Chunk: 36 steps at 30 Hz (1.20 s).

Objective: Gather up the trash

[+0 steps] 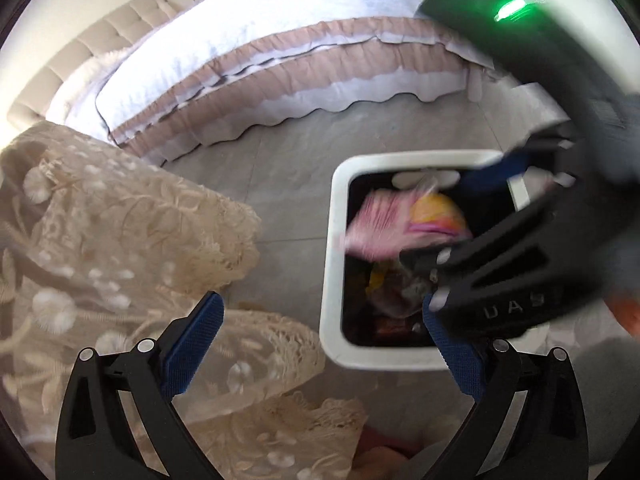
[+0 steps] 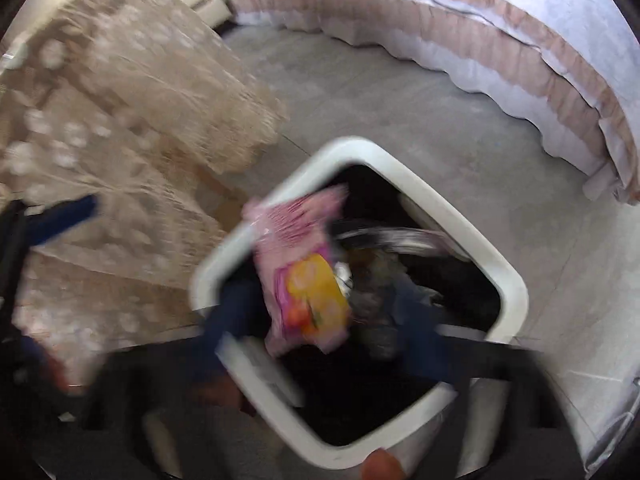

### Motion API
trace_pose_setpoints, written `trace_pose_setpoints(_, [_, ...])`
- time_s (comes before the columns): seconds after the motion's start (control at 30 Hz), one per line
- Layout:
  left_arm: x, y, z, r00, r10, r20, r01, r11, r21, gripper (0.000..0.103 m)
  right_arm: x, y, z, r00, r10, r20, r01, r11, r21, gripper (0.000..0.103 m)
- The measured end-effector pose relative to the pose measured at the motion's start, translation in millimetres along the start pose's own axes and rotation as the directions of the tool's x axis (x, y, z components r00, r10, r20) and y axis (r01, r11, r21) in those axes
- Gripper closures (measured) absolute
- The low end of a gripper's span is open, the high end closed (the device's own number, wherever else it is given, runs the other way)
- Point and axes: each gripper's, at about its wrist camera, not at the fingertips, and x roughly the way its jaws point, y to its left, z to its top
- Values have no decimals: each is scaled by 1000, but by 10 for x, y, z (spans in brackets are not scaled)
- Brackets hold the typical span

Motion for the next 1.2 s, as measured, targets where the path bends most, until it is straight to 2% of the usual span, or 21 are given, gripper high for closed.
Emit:
trace_pose_setpoints(0.1, [-83, 15, -47, 1000, 9, 12, -9, 1000, 11, 5, 191, -183, -2, 992, 88, -95, -78, 991, 111, 4])
trace_pose_setpoints(0.23, [-272, 74, -49, 999, 9, 54, -9, 1000, -2, 5, 87, -319, 37, 986, 145, -79, -125, 969, 212, 4])
trace_pose_setpoints(0.33, [-520, 164, 6, 994, -15, 111, 20, 999, -44, 5, -193, -260, 125, 990, 139, -20, -132, 971, 198, 4])
trace_pose_setpoints(0.43, [-873, 265, 76, 980, -40, 194, 59, 994, -92, 5, -590, -107, 229, 985, 153, 73, -163, 975, 154, 4])
trace_pose_setpoints(0.57, [-1395, 433, 115, 949, -36, 315, 88, 984, -154, 5, -1218, 149, 386, 954, 188, 234, -209, 976, 68, 4])
trace_pose_setpoints(0.63, [-1624, 569, 87, 936, -3, 352, 75, 979, -192, 5, -1519, 340, 439, 926, 209, 316, -227, 974, 21, 4])
trace_pose_setpoints(0.77, [-1964, 816, -21, 919, 107, 381, 2, 961, -276, 5, -1955, 685, 490, 871, 227, 437, -225, 973, -56, 4])
trace_pose_setpoints(0.87, [-2201, 1000, -192, 900, 198, 389, -60, 939, -339, 5, -2157, 920, 533, 839, 235, 491, -210, 972, -107, 4])
trace_pose_setpoints(0.97, [-2368, 1169, -370, 885, 277, 374, -104, 901, -420, 5, -2278, 1213, 527, 825, 254, 506, -190, 966, -175, 4])
trace_pose_setpoints(1.2, [-2697, 1438, -785, 853, 361, 376, -113, 833, -542, 5, -2481, 1850, 436, 806, 290, 516, -139, 940, -312, 4])
